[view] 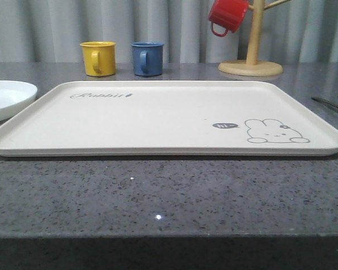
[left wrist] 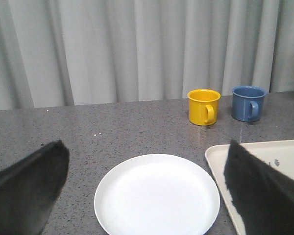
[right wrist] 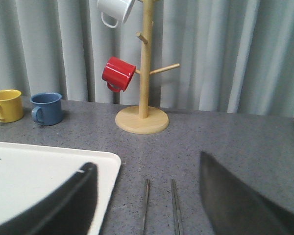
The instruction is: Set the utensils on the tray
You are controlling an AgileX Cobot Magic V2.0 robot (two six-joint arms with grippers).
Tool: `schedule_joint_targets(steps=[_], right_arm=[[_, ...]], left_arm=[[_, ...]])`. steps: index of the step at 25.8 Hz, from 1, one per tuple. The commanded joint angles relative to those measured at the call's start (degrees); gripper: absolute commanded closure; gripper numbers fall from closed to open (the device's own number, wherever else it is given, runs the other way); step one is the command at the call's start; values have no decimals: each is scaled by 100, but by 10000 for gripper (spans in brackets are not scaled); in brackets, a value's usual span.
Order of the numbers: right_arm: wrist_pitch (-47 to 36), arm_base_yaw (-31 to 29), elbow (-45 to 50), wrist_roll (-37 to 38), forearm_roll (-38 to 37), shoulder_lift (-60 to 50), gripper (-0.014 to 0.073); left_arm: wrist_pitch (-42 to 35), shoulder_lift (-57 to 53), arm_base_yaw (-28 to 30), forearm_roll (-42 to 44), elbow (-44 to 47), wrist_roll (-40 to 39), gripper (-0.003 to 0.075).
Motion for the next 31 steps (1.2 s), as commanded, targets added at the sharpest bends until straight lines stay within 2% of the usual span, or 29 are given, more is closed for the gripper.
schedule_joint_targets(steps=[1, 6, 9, 11, 14, 18, 21, 26, 31], right_arm=[[-381, -20, -202, -29, 6, 103, -65], [-381, -20, -202, -29, 6, 103, -59], [-381, -20, -202, -29, 6, 103, -59], [-381, -20, -202, -29, 6, 103, -59], [-381, -20, -202, -29, 6, 103, -59], [-381, -20, -202, -29, 6, 103, -59], [-381, -20, -202, -29, 6, 103, -59], [-381, -20, -202, -29, 6, 103, -59], [-381, -20, -202, -29, 6, 103, -59]], left_arm=[[-455, 76, -14, -56, -199, -42, 50], [-598, 219, -14, -84, -210, -42, 116], [-550, 713, -69, -211, -468, -42, 132], [-148, 1216, -231, -157, -840, 120, 141], [1058, 2173, -692, -157, -1600, 744, 162], [2572, 3511, -1174, 187, -2532, 848, 199], [3554, 4584, -1329, 581, -3157, 848, 230], [3974, 5986, -1338, 700, -3822, 848, 283], [4260, 6735, -1338, 728, -4107, 848, 348]])
